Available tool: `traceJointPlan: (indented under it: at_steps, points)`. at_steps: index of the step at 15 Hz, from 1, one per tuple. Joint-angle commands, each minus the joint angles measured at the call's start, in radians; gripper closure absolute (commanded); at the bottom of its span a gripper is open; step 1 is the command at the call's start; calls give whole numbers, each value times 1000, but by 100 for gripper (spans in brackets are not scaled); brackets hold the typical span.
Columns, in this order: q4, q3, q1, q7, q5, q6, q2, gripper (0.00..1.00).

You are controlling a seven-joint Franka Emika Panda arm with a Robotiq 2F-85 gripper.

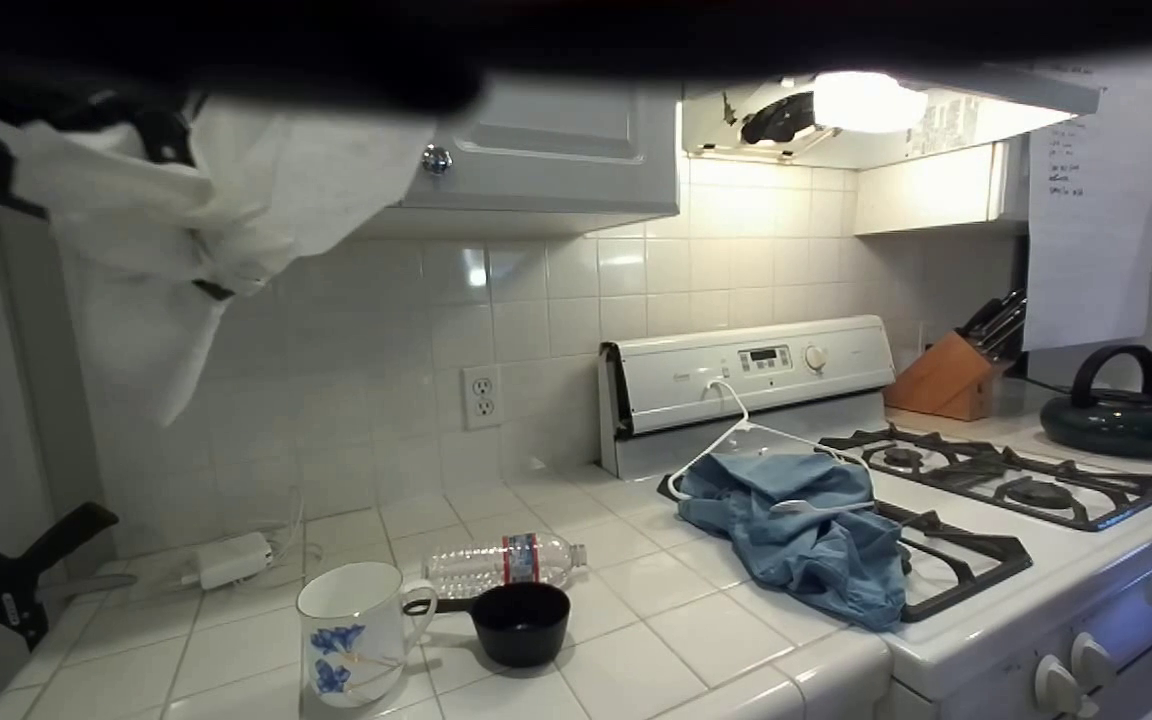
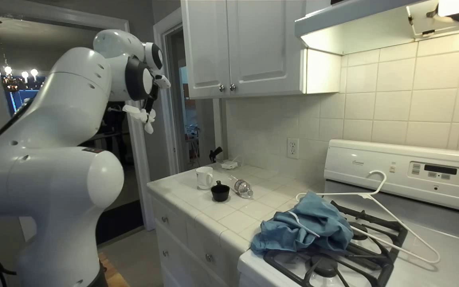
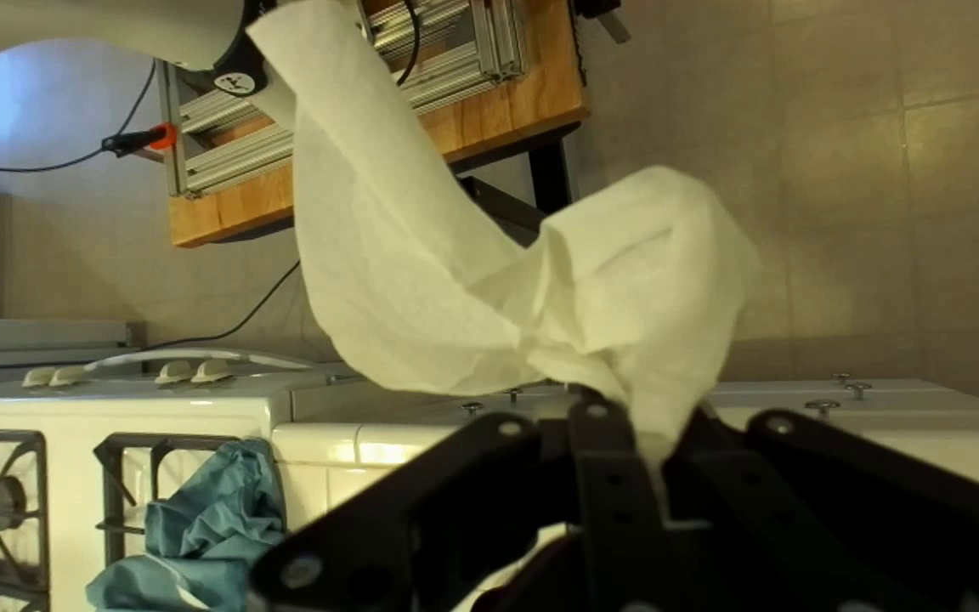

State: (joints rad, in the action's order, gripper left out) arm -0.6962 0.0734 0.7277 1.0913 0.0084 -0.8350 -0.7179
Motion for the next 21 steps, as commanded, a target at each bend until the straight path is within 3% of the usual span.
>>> traceJointPlan:
  at_steps: [1,6,11,16,18,19,21]
  points:
    - [-130,-23,-56,123,34,0,72,99]
    - [-315,-20,-150,346,89,10,216,99]
    - [-536,-85,-172,584,187,-49,381,99]
    - [-752,-112,-133,786,75,-82,565,99]
    - [-840,-102,-120,855,13,-78,640,99]
    - [-879,-11,-187,908,-23,-79,673,99]
    - [-973,38,-228,960,-46,-83,739,99]
